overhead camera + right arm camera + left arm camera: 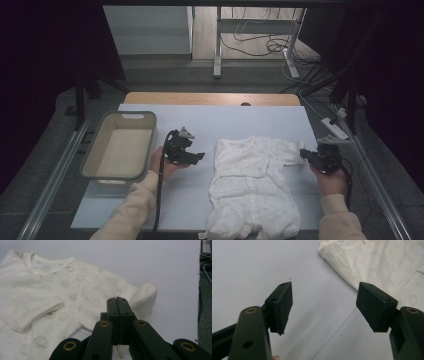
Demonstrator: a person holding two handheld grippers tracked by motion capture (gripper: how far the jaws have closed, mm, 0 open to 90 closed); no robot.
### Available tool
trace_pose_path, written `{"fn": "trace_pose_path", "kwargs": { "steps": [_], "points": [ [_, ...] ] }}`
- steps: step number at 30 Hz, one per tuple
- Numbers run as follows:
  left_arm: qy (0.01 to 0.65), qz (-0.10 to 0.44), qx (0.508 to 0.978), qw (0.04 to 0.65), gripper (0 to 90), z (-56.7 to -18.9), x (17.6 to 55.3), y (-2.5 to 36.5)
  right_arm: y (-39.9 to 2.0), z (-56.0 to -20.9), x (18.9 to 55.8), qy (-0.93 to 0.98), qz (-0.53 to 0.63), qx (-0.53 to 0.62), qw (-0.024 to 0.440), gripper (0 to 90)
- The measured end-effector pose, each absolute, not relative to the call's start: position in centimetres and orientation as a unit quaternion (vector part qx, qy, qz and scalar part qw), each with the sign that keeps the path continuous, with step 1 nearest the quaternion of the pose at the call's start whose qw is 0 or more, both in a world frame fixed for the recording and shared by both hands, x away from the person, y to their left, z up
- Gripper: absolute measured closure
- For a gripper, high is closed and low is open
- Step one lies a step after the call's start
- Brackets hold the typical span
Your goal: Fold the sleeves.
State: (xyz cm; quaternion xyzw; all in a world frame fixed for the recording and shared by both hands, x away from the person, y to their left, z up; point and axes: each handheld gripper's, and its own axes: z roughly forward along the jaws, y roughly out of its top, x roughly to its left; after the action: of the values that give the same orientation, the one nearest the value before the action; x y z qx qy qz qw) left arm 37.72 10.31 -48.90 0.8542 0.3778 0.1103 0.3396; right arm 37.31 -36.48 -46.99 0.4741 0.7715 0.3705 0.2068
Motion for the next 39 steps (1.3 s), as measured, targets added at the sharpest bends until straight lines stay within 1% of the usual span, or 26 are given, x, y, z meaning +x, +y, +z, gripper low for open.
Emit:
{"fn": "trace_pose_path", "kwargs": {
  "steps": [13,20,31,39],
  "points": [
    [0.377,0.109,0.855,0.339,29.9,-49.0,37.8,10.2,-33.9,-46.0,36.8,0.785,0.395,0.438,0.191,89.2],
    [0.377,0.109,0.855,0.338,29.8,-49.0,37.8,10.2,-32.1,-45.7,36.6,0.795,0.407,0.415,0.173,89.2],
    [0.376,0.11,0.857,0.336,29.7,-49.0,37.8,10.2,-29.8,-45.8,36.3,0.805,0.42,0.391,0.148,89.2],
    [0.376,0.11,0.857,0.335,29.6,-49.1,37.9,10.2,-27.2,-45.9,36.6,0.817,0.423,0.367,0.135,89.2]
  ]
}}
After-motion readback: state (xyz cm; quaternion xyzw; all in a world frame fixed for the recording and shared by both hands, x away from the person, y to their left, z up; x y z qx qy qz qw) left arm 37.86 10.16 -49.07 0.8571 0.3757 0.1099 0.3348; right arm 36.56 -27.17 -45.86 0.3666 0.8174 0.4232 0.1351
